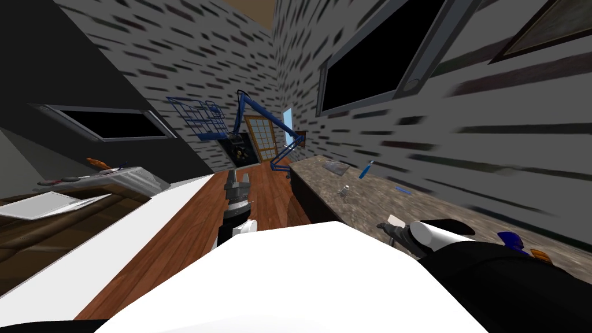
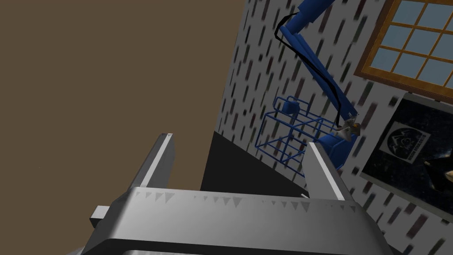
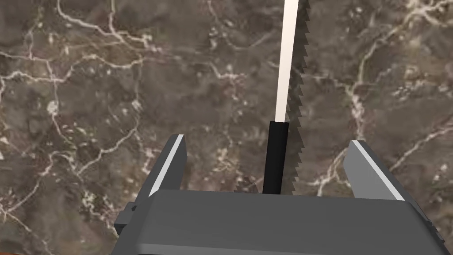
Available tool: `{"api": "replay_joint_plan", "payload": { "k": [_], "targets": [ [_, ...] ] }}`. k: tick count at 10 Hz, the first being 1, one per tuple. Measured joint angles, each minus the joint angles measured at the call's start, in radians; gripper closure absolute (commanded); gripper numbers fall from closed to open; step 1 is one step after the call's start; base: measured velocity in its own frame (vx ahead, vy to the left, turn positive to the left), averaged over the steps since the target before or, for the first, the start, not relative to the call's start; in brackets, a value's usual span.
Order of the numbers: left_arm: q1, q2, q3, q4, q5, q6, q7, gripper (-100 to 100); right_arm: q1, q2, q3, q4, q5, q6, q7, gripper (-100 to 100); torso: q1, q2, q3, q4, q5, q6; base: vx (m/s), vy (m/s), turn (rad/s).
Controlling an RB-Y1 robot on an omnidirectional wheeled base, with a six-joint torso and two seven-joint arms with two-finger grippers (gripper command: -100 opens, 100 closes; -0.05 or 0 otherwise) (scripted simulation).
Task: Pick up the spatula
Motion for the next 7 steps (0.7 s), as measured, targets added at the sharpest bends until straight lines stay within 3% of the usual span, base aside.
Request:
{"api": "replay_joint_plan", "payload": {
  "k": [3, 4, 5, 7],
  "targets": [
    [0.000, 0.000, 0.000, 0.000, 0.000, 0.000, 0.000, 0, -0.009, -0.004, 0.001, 0.005, -0.001, 0.059, -0.046, -100, 0.000, -0.001, 0.000, 0.000, 0.000, 0.000, -0.004, -0.039, 0.027],
    [0.000, 0.000, 0.000, 0.000, 0.000, 0.000, 0.000, 0, -0.009, -0.004, 0.001, 0.005, -0.001, 0.062, -0.049, 0, 0.001, -0.001, 0.000, 0.000, 0.000, 0.000, 0.000, 0.000, 0.000],
    [0.000, 0.000, 0.000, 0.000, 0.000, 0.000, 0.000, 0, -0.009, -0.004, 0.001, 0.005, -0.001, 0.062, -0.049, -100, 0.002, -0.001, 0.000, 0.000, 0.000, 0.000, 0.010, 0.024, 0.076],
    [0.000, 0.000, 0.000, 0.000, 0.000, 0.000, 0.000, 0, 0.026, -0.038, 0.007, 0.061, -0.037, 0.008, -0.057, -100, 0.005, -0.002, -0.001, 0.000, 0.001, 0.000, 0.025, 0.043, 0.096]
  ]
}}
